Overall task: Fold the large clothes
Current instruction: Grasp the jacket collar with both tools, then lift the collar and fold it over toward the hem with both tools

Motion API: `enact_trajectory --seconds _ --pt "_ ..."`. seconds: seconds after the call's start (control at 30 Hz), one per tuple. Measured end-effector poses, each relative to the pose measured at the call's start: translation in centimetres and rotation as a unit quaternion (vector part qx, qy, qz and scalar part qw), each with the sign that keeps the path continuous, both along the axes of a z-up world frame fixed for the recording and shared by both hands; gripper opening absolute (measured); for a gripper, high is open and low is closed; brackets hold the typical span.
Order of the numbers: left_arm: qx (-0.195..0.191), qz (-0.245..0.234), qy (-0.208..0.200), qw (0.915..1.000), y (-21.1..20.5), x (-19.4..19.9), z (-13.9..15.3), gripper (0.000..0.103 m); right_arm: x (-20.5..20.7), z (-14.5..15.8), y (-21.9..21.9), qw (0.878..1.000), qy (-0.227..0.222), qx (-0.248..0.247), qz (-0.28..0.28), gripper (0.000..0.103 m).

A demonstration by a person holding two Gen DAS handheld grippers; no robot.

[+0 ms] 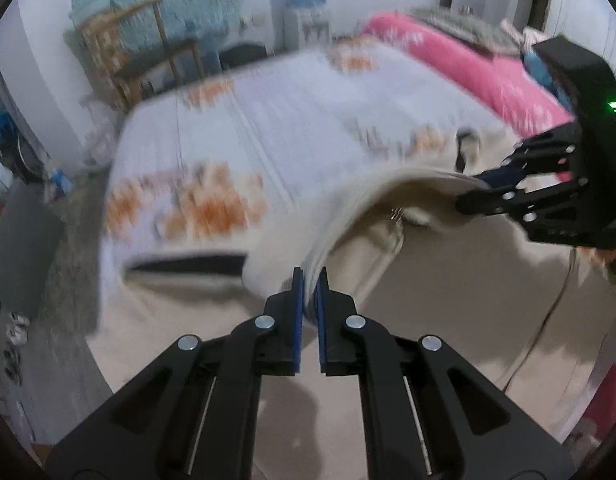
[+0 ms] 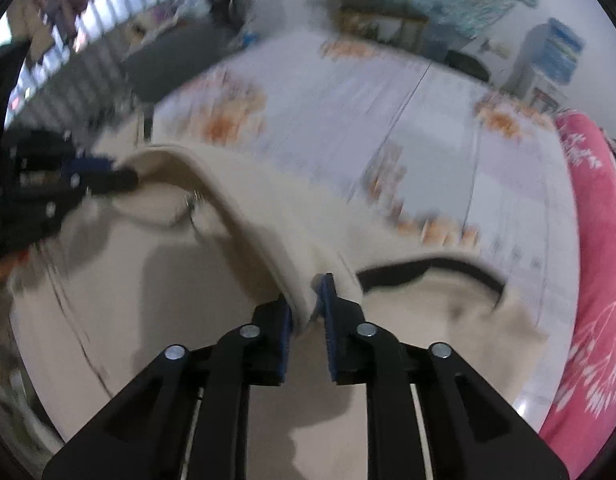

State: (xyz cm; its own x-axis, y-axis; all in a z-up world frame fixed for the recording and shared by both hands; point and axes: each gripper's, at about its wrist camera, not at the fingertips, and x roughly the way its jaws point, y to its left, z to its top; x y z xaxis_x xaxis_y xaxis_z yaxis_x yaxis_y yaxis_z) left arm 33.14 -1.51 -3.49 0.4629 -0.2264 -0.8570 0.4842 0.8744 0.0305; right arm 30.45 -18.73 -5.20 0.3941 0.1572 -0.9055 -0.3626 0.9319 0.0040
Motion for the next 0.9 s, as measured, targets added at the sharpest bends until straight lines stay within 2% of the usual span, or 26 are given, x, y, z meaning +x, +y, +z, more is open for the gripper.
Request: enact_trajectory --seconds 0.07,0.13,0.27,0.33,0.43,0.5,0.57,0.67,0.77,0.83,0.9 --pt "0.003 -0.001 0.015 0.9999 0.3 -0.4 -1.3 0.009 -1.0 0.4 -0.2 1.000 -0.003 0.001 0.009 0.025" --pt "-0.013 -0.002 0.026 0.9996 0.9 -0.8 -1.5 0.012 -1.6 2.1 -0.7 0.999 -0.010 0.044 0.016 0.026" --pt "-0.055 -0.012 0.031 0.9980 2.0 -1.3 -0.8 0.019 -1.1 5.7 -1.0 0.987 -0.035 0.158 0.012 0.026" --pt "-0.057 -0.012 0.030 0.9979 2.4 -1.4 -0.6 0.019 0.1 5.7 -0.5 0.982 -0.036 0.187 -0.004 0.026" --pt "-0.058 -0.002 0.029 0.9979 2.8 -1.5 -0.2 0.019 2.4 3.3 0.6 0.979 -0.011 0.203 -0.028 0.026" --pt "-0.076 0.001 0.021 0.9969 3.4 -1.8 0.8 0.019 3.1 0.2 1.7 0.979 0.036 0.196 -0.039 0.025" --pt "-0.110 0.001 0.000 0.9940 4.1 -2.0 2.2 0.019 2.8 -2.3 2.9 0.984 0.059 0.166 -0.037 0.025" --pt "-0.138 0.013 -0.013 0.9903 3.8 -1.2 3.1 0.019 1.8 -2.0 3.6 0.988 0.031 0.147 -0.027 0.025" --pt "-0.128 0.028 0.003 0.9914 1.8 0.7 1.7 0.019 1.6 -1.7 3.8 0.989 0.033 0.138 -0.035 0.025" --pt "-0.098 0.028 0.023 0.9945 0.1 1.7 0.0 0.019 1.3 -1.0 3.7 0.991 0.027 0.129 -0.039 0.025" --pt "-0.060 0.037 0.047 0.9964 -0.9 2.3 -2.1 0.019 0.5 -0.1 3.1 0.991 -0.003 0.122 -0.046 0.025"
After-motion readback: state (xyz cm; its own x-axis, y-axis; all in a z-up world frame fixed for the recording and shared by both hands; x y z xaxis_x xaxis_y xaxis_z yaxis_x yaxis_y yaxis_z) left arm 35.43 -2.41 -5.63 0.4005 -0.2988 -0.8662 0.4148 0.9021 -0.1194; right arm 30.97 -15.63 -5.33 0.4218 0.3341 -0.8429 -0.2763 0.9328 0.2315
